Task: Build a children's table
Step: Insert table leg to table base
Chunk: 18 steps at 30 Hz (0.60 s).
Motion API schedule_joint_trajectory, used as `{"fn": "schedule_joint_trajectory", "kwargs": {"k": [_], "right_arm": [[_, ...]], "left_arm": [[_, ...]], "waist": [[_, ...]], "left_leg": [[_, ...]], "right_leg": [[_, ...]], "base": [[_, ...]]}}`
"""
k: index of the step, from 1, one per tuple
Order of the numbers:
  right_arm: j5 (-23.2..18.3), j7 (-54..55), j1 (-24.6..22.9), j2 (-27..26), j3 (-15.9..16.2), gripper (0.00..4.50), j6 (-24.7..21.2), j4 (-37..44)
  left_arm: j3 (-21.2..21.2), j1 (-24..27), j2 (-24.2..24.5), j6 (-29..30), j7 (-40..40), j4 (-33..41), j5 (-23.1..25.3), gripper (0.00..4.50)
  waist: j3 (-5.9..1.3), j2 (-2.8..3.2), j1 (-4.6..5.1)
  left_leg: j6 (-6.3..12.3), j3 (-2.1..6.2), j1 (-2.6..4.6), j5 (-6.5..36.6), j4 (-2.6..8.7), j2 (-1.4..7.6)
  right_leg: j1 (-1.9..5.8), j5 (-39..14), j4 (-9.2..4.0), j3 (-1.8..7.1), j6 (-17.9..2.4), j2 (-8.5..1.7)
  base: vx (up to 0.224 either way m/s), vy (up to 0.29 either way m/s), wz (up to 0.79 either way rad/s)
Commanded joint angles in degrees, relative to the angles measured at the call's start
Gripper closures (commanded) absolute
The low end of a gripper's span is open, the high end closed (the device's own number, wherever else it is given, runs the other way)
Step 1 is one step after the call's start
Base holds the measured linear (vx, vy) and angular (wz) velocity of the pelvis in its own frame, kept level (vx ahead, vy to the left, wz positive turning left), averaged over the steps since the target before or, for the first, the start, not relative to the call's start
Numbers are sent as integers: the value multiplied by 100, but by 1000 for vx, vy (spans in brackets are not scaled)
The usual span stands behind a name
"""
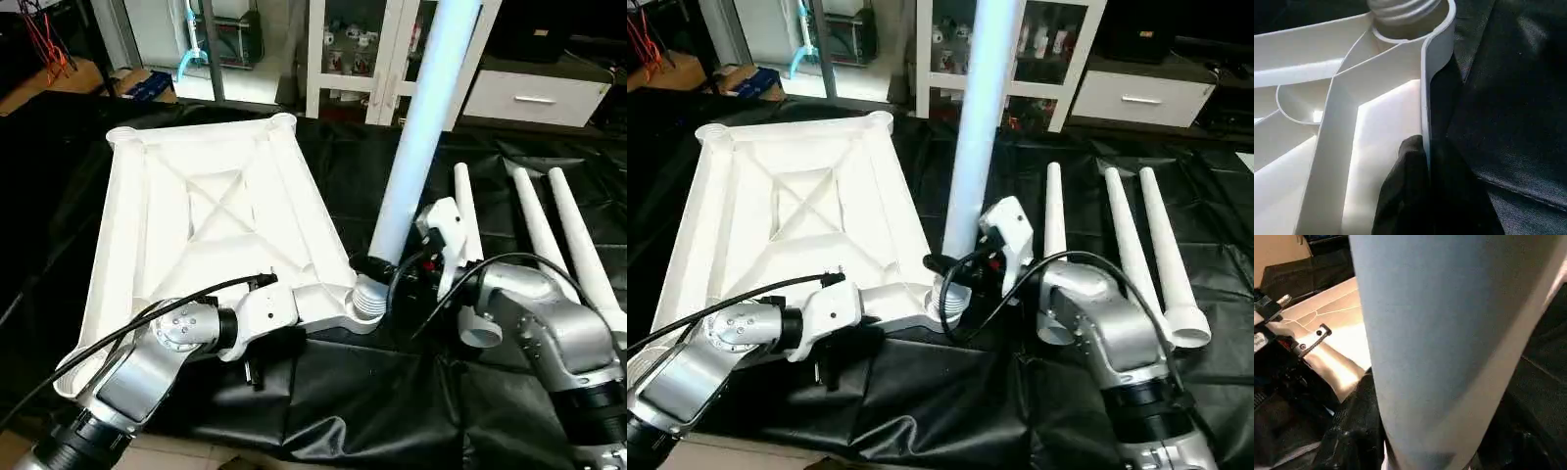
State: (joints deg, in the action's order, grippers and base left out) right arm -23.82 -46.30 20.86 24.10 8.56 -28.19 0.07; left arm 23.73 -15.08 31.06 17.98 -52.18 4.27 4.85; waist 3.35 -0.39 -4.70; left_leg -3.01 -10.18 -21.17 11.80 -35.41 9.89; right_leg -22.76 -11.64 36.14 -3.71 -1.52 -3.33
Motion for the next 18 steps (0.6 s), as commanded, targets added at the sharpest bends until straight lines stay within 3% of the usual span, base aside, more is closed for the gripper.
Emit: {"fn": "schedule_joint_trajectory", "kwargs": {"k": [1,3,10,18], "right_arm": [[121,-48,-21,-6,98,264,26,-67],[229,-133,-33,41,222,264,154,-80],[476,-331,-92,175,392,264,402,-152],[437,-389,-89,74,378,264,415,-307]], "left_arm": [[154,103,-72,-2,23,17,26,450],[141,103,-97,-8,31,-16,12,450],[158,91,-72,-48,34,-79,79,450],[168,81,-76,-62,34,-87,119,450]], "waist": [[-240,-54,79],[-222,-80,91],[-203,-87,108],[-177,-92,141]], "left_leg": [[115,135,76,1032,506,356],[104,139,70,1086,522,366],[108,140,89,1169,532,370],[96,142,119,1360,556,377]], "right_leg": [[192,-1630,-541,363,-803,-515],[179,-1781,-551,366,-760,-516],[168,-1869,-564,379,-750,-520],[141,-2094,-605,382,-744,-523]], "base": [[0,0,0],[0,0,0],[0,0,0],[0,0,0]]}}
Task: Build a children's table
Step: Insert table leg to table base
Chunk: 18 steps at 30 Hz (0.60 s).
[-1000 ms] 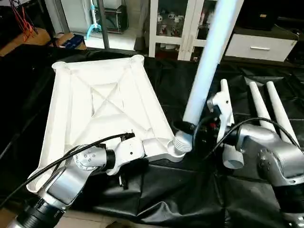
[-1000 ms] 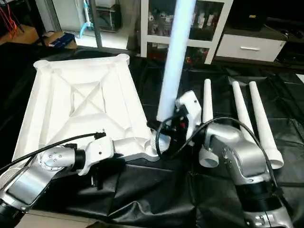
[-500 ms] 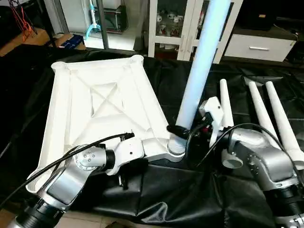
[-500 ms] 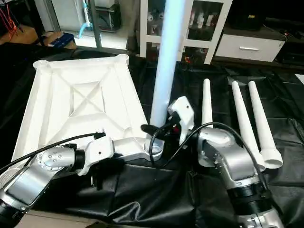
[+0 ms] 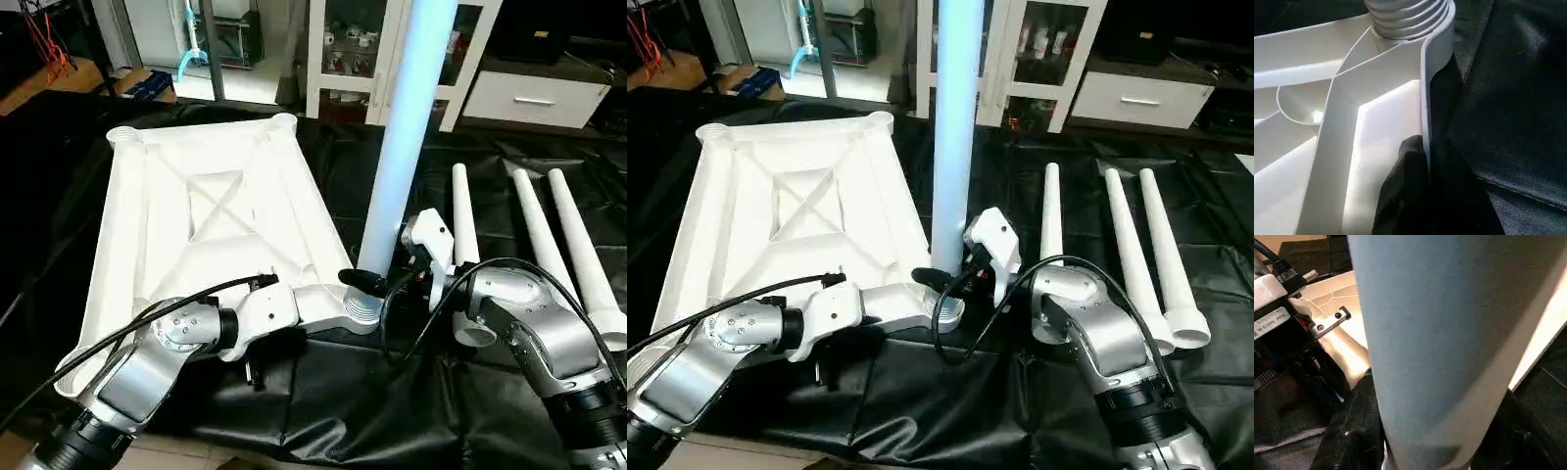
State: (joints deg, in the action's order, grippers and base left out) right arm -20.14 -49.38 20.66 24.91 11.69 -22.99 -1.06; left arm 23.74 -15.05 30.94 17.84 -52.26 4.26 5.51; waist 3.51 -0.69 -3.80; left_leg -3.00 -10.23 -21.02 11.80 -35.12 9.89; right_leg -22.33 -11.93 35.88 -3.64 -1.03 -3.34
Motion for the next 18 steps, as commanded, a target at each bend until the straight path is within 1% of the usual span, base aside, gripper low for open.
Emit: {"fn": "schedule_joint_trajectory", "kwargs": {"k": [1,2,4,5,7,8,9,10,12,13,14,15,16,18], "right_arm": [[45,-70,-54,-49,58,264,-130,-232],[25,-53,-15,-131,62,264,-138,-326],[-8,-31,35,-208,50,264,-167,-411],[-43,-17,116,-308,40,264,-204,-542],[-34,-20,152,-334,52,264,-201,-600],[3,-33,203,-356,92,264,-182,-681],[33,-46,239,-373,116,264,-167,-742],[35,-56,258,-384,127,264,-180,-768],[53,-124,344,-430,178,264,-252,-888],[56,-165,379,-441,191,264,-339,-959],[44,-180,393,-450,183,264,-407,-999],[37,-188,401,-454,175,264,-436,-1024],[56,-163,409,-464,148,264,-418,-1082],[38,-123,407,-475,59,264,-405,-1185]], "left_arm": [[171,76,-62,-37,34,-84,52,450],[177,76,-67,-34,28,-87,60,450],[181,76,-67,-36,23,-90,69,450],[185,76,-68,-33,13,-92,81,450],[188,78,-67,-28,9,-89,81,450],[191,80,-64,-34,7,-93,86,450],[194,80,-63,-39,6,-99,91,450],[195,81,-62,-39,5,-98,92,450],[197,88,-60,-33,5,-91,96,450],[193,98,-60,-29,13,-83,101,450],[192,104,-60,-27,17,-78,107,450],[191,108,-60,-26,20,-75,111,450],[187,116,-64,-22,24,-68,117,450],[176,133,-71,-13,39,-57,125,450]], "waist": [[-187,-64,64],[-183,-62,82],[-169,-54,110],[-158,-66,134],[-150,-72,154],[-153,-63,155],[-146,-80,170],[-153,-79,176],[-143,-84,204],[-147,-110,209],[-138,-94,207],[-135,-91,209],[-133,-117,213],[-118,-125,215]], "left_leg": [[90,144,112,1409,532,373],[77,148,121,1460,539,373],[48,165,111,1544,556,372],[19,177,101,1629,568,370],[-21,187,116,1738,573,370],[-40,187,144,1762,577,374],[-38,184,141,1768,583,372],[-40,195,122,1707,598,378],[-39,200,116,1747,605,379],[-37,191,129,1759,599,383],[-26,193,125,1739,603,384],[-36,192,135,1768,603,385],[-37,188,137,1785,603,387],[-52,195,142,1900,603,378]], "right_leg": [[94,-2132,-593,377,-798,-526],[94,-2220,-606,376,-793,-529],[102,-2375,-622,368,-772,-535],[107,-2502,-636,363,-746,-537],[99,-2700,-661,360,-698,-548],[88,-2732,-673,359,-681,-548],[89,-2733,-681,358,-680,-545],[113,-2660,-672,355,-686,-549],[107,-2618,-664,351,-730,-545],[102,-2635,-673,355,-729,-547],[101,-2618,-673,364,-747,-553],[92,-2657,-677,365,-745,-554],[87,-2685,-683,367,-737,-554],[79,-2916,-704,366,-680,-567]], "base": [[0,0,0],[0,0,0],[0,0,0],[0,0,0],[0,0,0],[0,0,0],[0,0,0],[0,0,0],[0,0,0],[0,0,0],[0,0,0],[0,0,0],[0,0,0],[0,0,0]]}}
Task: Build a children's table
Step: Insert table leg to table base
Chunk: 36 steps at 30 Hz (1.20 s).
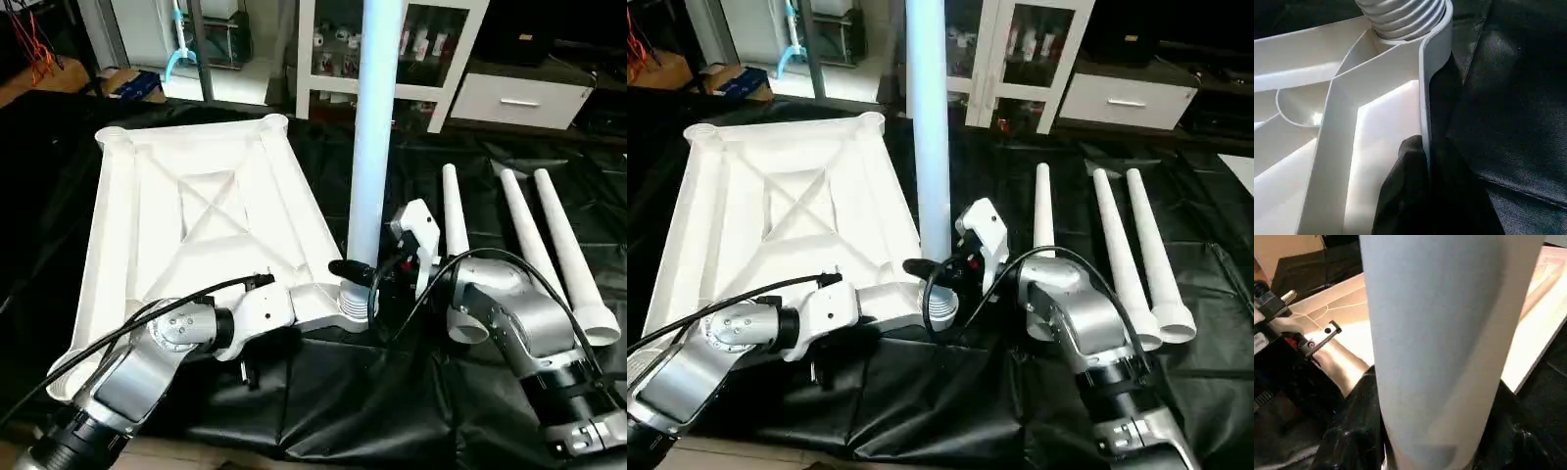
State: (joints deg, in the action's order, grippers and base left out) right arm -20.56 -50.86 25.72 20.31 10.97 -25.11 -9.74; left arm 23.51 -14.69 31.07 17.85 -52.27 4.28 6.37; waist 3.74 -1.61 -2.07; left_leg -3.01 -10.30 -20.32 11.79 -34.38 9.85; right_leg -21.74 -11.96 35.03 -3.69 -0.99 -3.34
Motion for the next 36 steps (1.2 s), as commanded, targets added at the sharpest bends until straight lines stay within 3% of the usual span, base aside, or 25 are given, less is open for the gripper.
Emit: {"fn": "schedule_joint_trajectory", "kwargs": {"k": [1,4,13,18,23,36], "right_arm": [[51,51,-113,-17,64,264,-200,-351],[-60,109,-201,3,-148,264,-290,-323],[-232,284,-721,102,-549,264,-331,46],[-241,434,-1035,100,-674,264,-249,241],[-28,489,-1317,149,-492,264,-67,496],[106,483,-1739,226,-227,264,32,827]], "left_arm": [[193,105,-88,-11,51,-53,43,450],[181,117,-102,-13,87,-50,56,450],[157,116,-125,-24,126,-73,100,450],[131,105,-140,-36,155,-97,111,450],[123,102,-153,-35,189,-90,127,450],[104,157,-161,-42,226,-60,180,450]], "waist": [[-136,-31,41],[-136,-44,38],[-140,-42,0],[-129,-52,-26],[-125,-69,-35],[-99,-81,-28]], "left_leg": [[-59,209,86,1970,528,379],[-54,216,90,1971,537,382],[-3,179,83,1742,563,402],[-3,160,90,1773,569,397],[13,130,92,1760,584,405],[2,152,78,1938,610,405]], "right_leg": [[9,-3078,-637,368,-632,-573],[3,-3181,-656,372,-556,-572],[-5,-2676,-617,396,-669,-551],[-17,-2868,-640,422,-599,-558],[-45,-2986,-659,466,-495,-544],[-62,-3261,-693,490,-373,-560]], "base": [[0,0,0],[0,0,0],[0,0,0],[0,0,0],[0,0,0],[0,0,0]]}}
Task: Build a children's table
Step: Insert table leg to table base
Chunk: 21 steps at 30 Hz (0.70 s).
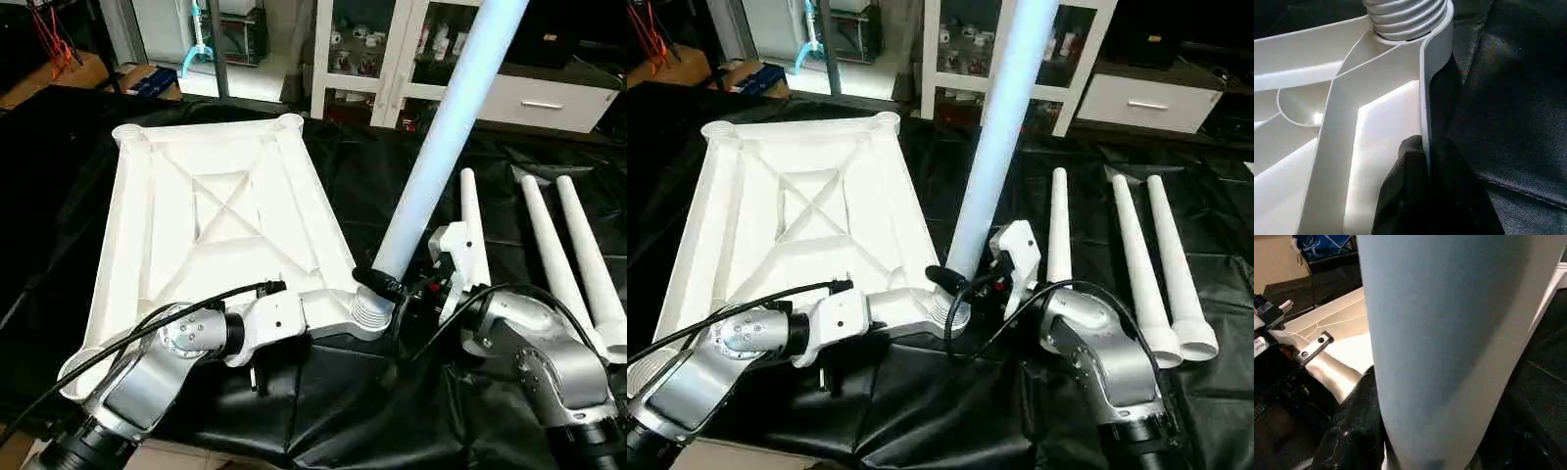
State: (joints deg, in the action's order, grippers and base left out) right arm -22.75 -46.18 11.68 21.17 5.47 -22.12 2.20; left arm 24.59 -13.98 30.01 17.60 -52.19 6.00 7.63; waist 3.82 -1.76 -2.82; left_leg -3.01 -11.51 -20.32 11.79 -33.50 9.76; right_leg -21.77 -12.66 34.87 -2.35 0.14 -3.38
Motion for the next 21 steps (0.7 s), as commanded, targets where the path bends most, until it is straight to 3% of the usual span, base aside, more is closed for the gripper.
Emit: {"fn": "schedule_joint_trajectory", "kwargs": {"k": [1,10,15,21], "right_arm": [[326,19,-350,147,323,264,-262,-370],[447,60,-566,252,337,264,-204,-431],[656,23,-509,345,571,264,-185,-450],[791,-17,-256,318,810,264,-280,-571]], "left_arm": [[-3,88,-55,-16,218,-230,56,450],[0,73,-69,-13,231,-245,82,450],[3,66,-67,-19,219,-255,86,450],[15,50,-72,-33,209,-267,100,450]], "waist": [[-103,-69,51],[-100,-64,50],[-120,-56,47],[-96,-63,99]], "left_leg": [[5,276,70,1943,524,413],[-17,289,83,2051,533,418],[34,268,72,1815,560,422],[-81,317,106,2273,574,420]], "right_leg": [[-54,-3207,-679,357,-486,-557],[-70,-3357,-708,361,-442,-569],[-31,-2903,-687,348,-530,-543],[-62,-3545,-752,350,-412,-577]], "base": [[0,0,0],[0,0,0],[0,0,0],[0,0,0]]}}
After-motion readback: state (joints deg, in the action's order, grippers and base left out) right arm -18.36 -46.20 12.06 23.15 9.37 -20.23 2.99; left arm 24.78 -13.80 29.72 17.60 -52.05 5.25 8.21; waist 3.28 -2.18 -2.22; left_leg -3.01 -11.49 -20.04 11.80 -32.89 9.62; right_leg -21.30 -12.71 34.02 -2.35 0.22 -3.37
